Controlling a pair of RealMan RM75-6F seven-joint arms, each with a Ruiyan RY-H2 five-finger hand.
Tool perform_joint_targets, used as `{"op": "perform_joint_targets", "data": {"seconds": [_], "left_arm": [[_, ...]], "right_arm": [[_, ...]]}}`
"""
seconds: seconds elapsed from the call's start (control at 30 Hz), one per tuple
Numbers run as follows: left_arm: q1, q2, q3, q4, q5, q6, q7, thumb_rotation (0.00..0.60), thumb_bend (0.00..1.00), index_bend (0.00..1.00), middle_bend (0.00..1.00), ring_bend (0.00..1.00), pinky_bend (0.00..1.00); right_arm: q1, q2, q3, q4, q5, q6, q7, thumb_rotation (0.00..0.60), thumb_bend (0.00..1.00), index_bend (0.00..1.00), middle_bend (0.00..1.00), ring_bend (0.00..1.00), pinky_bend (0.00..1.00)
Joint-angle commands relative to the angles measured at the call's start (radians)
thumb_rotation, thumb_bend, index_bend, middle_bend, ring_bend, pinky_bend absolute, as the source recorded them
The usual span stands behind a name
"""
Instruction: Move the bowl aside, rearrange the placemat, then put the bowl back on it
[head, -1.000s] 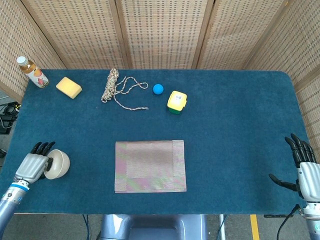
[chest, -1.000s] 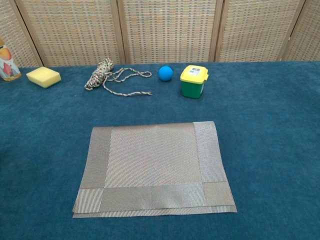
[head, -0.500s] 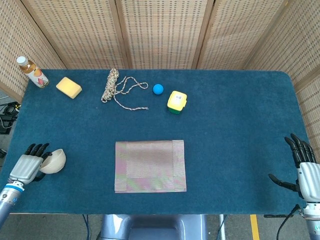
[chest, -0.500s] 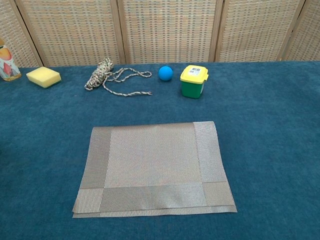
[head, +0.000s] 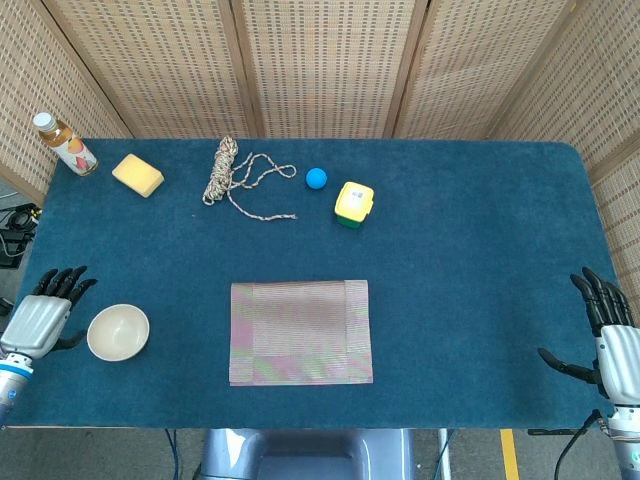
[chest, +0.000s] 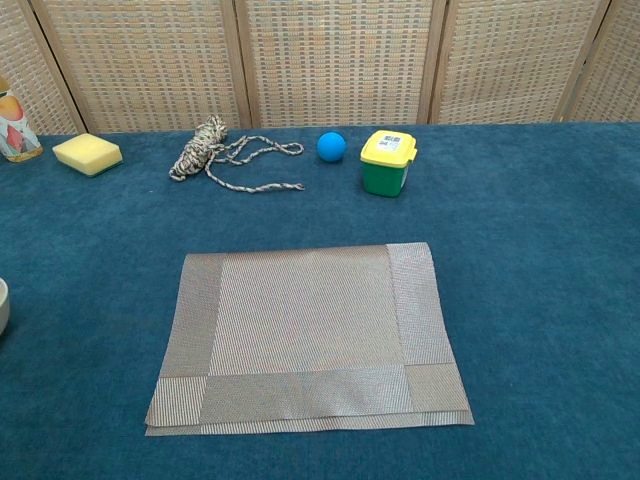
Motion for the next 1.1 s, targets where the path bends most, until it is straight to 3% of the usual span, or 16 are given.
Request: {"op": "perform_joint_targets", "data": {"seconds": [0.03,0.2,0.6,0.93,1.1], "left_arm": [[-0.019,0.056,-0.038,-0.099,0.023,0.04,0.0,0.6,0.27,0.12,0.0,0.0,0.0],[-0.036,0.033,-0.062,-0.164,0.03,0.056,0.073,0.6,0.26,0.15,0.0,0.0,0.0],[-0.09,-0.201,-0.06,-0.241,0.072,0.029,0.391,0.6,0.18,0.38,0.0,0.0,0.0],[-0.112,-0.333,-0.027,-0.235,0.105,-0.005,0.485,0.6,0.18,0.36,0.0,0.0,0.0],[-0.108,-0.348,-0.007,-0.239,0.107,-0.016,0.513,0.6,0.18,0.36,0.0,0.0,0.0]], "right_arm": [[-0.001,0.001,-0.001,-0.002,-0.002,0.003,-0.003,0.6,0.13,0.0,0.0,0.0,0.0],[-0.001,0.0,0.0,-0.003,-0.001,0.002,-0.004,0.6,0.13,0.0,0.0,0.0,0.0],[-0.004,0.01,0.004,-0.002,0.017,-0.004,0.014,0.6,0.13,0.0,0.0,0.0,0.0],[-0.011,0.018,0.009,0.006,0.029,0.002,0.039,0.6,0.13,0.0,0.0,0.0,0.0],[-0.012,0.019,0.009,0.008,0.028,0.002,0.044,0.6,0.13,0.0,0.0,0.0,0.0]]}}
